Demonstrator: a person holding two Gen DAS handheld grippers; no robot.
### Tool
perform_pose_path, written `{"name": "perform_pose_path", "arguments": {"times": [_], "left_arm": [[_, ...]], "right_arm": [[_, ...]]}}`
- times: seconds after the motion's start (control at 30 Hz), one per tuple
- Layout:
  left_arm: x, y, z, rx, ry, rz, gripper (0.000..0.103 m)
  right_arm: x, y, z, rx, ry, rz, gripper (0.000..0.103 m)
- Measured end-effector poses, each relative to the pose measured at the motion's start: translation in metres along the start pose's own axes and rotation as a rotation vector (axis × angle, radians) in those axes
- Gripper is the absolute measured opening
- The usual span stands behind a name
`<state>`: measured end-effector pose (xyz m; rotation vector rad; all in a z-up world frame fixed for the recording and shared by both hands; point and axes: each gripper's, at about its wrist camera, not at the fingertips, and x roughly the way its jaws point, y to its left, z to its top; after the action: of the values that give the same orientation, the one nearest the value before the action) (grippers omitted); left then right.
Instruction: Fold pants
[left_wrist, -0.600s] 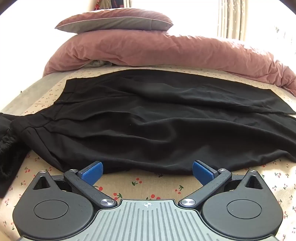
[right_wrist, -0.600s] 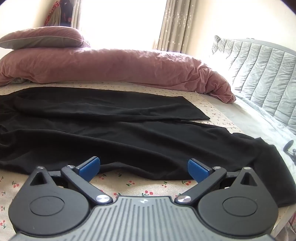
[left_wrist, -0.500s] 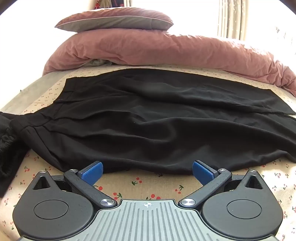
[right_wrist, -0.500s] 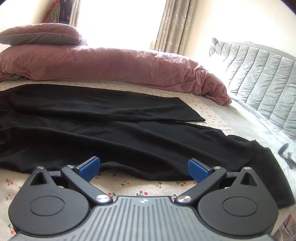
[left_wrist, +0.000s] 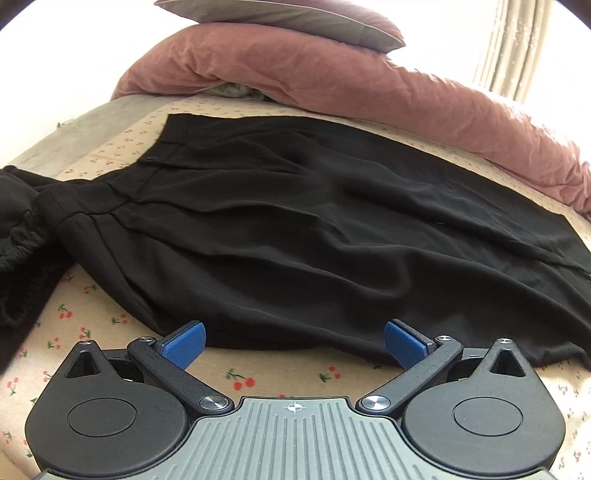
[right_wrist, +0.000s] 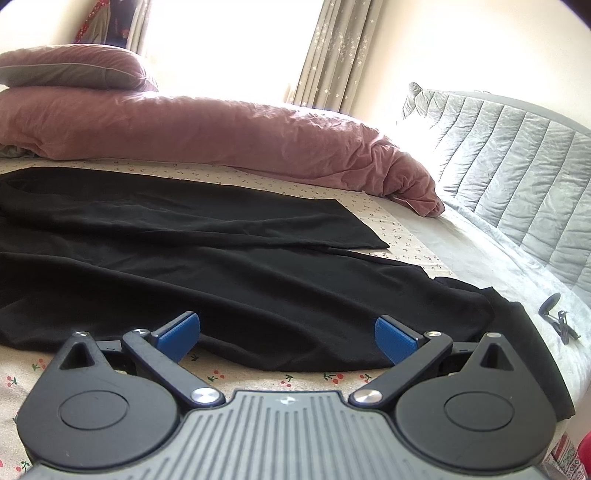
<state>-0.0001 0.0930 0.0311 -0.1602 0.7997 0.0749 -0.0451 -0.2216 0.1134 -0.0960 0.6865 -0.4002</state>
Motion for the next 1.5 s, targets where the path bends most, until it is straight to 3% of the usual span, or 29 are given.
{"name": "perform_pose_path", "arguments": {"times": [0.17, 0.27, 0.4, 0.57, 0.63, 0.73, 0.77, 0.83, 0.87, 0.97, 1.03, 1.1, 1.13, 1.17, 1.2, 1.27, 1.33, 1.4, 1.5], "left_arm": [[-0.001, 0.021, 0.006, -0.014, -0.023, 0.07, 0.103], [-0.001, 0.036, 0.009, -0.045, -0.012, 0.07, 0.103], [0.004, 0.087, 0.019, -0.227, 0.036, 0.022, 0.103], [0.001, 0.162, 0.032, -0.554, -0.036, 0.063, 0.103], [0.009, 0.172, 0.036, -0.605, -0.035, 0.069, 0.102], [0.024, 0.166, 0.041, -0.603, -0.008, 0.089, 0.101], [0.028, 0.163, 0.043, -0.589, -0.014, 0.1, 0.088], [0.035, 0.156, 0.048, -0.514, -0.019, 0.111, 0.018], [0.038, 0.156, 0.05, -0.492, -0.008, 0.118, 0.002], [0.03, 0.165, 0.049, -0.554, -0.047, 0.087, 0.001], [0.018, 0.17, 0.052, -0.556, -0.096, 0.077, 0.001], [0.01, 0.173, 0.056, -0.54, -0.135, 0.083, 0.002], [0.007, 0.176, 0.057, -0.537, -0.15, 0.083, 0.002], [0.005, 0.179, 0.057, -0.538, -0.154, 0.08, 0.002], [0.004, 0.181, 0.056, -0.544, -0.146, 0.071, 0.002], [0.004, 0.187, 0.053, -0.558, -0.125, 0.055, 0.002], [0.003, 0.191, 0.05, -0.56, -0.112, 0.036, 0.003], [0.003, 0.19, 0.05, -0.548, -0.11, 0.034, 0.003], [0.003, 0.181, 0.049, -0.489, -0.104, 0.064, 0.004]], "right_arm": [[0.013, -0.023, 0.005, 0.115, 0.091, 0.051, 0.101], [0.018, -0.039, 0.004, 0.206, 0.075, 0.063, 0.101], [0.028, -0.056, 0.003, 0.284, 0.04, 0.045, 0.101], [0.042, -0.085, 0.003, 0.382, 0.03, -0.003, 0.101], [0.054, -0.103, 0.002, 0.449, 0.095, -0.018, 0.101], [0.073, -0.126, -0.007, 0.59, 0.213, -0.011, 0.101], [0.079, -0.136, -0.011, 0.647, 0.231, 0.012, 0.101], [0.09, -0.153, -0.018, 0.759, 0.268, 0.053, 0.101], [0.096, -0.16, -0.021, 0.825, 0.292, 0.063, 0.101], [0.112, -0.179, -0.026, 0.96, 0.299, 0.076, 0.1], [0.119, -0.183, -0.02, 0.949, 0.283, 0.033, 0.089], [0.127, -0.184, -0.014, 0.889, 0.267, -0.056, 0.048], [0.134, -0.186, -0.013, 0.86, 0.27, -0.084, 0.034], [0.137, -0.186, -0.013, 0.851, 0.274, -0.096, 0.006], [0.139, -0.192, -0.017, 0.871, 0.263, -0.091, 0.0], [0.13, -0.2, -0.024, 0.964, 0.198, -0.044, 0.0], [0.112, -0.202, -0.022, 0.966, 0.114, -0.03, 0.0], [0.096, -0.2, -0.014, 0.919, 0.049, -0.059, 0.0], [0.093, -0.202, -0.013, 0.914, 0.042, -0.122, 0.0]]}}
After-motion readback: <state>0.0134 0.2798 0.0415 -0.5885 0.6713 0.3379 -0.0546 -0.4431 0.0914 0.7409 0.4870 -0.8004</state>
